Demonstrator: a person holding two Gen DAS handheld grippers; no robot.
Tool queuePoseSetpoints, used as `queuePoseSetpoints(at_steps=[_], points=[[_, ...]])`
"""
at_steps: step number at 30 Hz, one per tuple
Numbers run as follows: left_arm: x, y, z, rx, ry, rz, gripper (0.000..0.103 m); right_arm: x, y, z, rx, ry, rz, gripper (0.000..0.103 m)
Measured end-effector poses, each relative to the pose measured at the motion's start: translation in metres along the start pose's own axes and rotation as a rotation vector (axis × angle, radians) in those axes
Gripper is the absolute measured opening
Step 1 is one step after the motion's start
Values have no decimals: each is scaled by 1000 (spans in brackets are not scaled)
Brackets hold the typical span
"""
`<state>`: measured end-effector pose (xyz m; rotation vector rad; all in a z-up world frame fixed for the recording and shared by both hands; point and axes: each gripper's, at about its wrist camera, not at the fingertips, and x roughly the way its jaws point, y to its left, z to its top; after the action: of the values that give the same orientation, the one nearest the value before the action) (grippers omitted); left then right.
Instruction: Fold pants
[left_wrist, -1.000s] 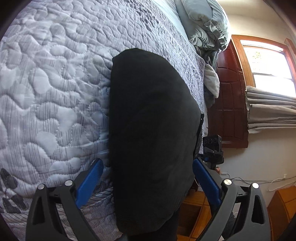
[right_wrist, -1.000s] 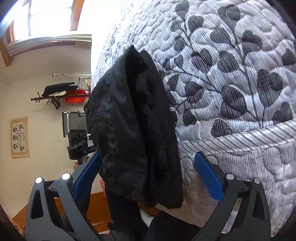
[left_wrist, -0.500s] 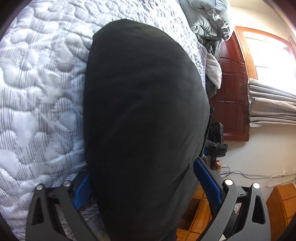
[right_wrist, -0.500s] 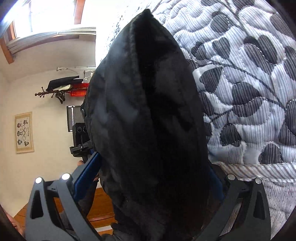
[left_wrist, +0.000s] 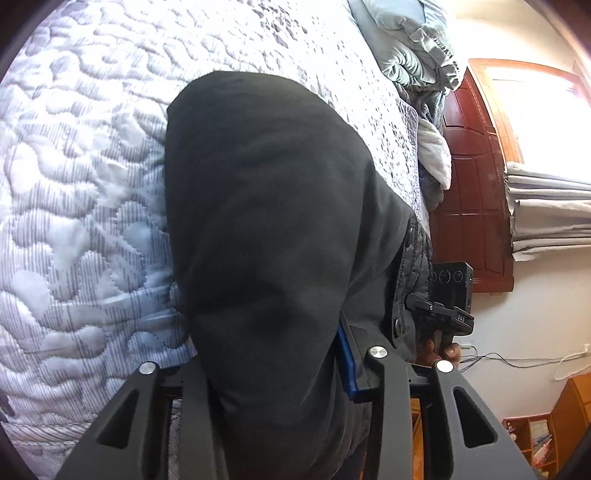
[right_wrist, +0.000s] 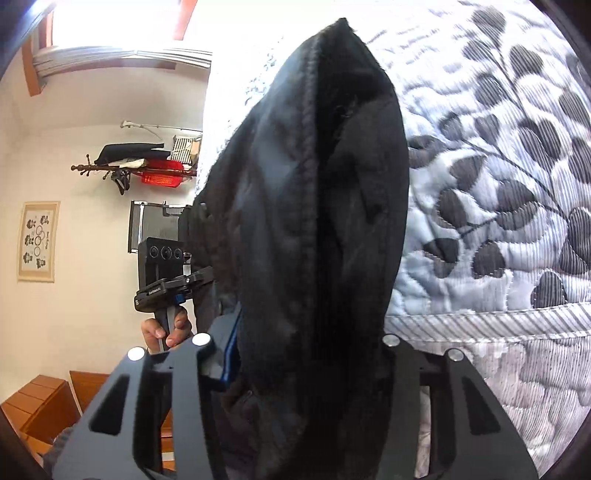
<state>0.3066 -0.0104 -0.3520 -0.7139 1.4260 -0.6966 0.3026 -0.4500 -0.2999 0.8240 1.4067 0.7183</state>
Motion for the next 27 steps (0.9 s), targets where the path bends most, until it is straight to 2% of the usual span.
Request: queuePoseSetpoints(at_steps=[6,10,14,19,24,27], points=[[-37,-6,18,25,-46,6,35,7,44,24,-79,19,0,43],[-67,1,45,19,-91,18,35,25,72,66,-121,41,-6,43],[-94,16,88,9,-113,45,35,56,94,114,-155,63,-8,43],[-116,46,144,-32,-116,78,35,98,108,173,-165,94,-26,43],[-118,84,183,-78,-106,80,36,136,107,204,-155,118,-37,44],[-114,106,190,-105,-108,57,44,147,90,215,-122,127,-49,53]])
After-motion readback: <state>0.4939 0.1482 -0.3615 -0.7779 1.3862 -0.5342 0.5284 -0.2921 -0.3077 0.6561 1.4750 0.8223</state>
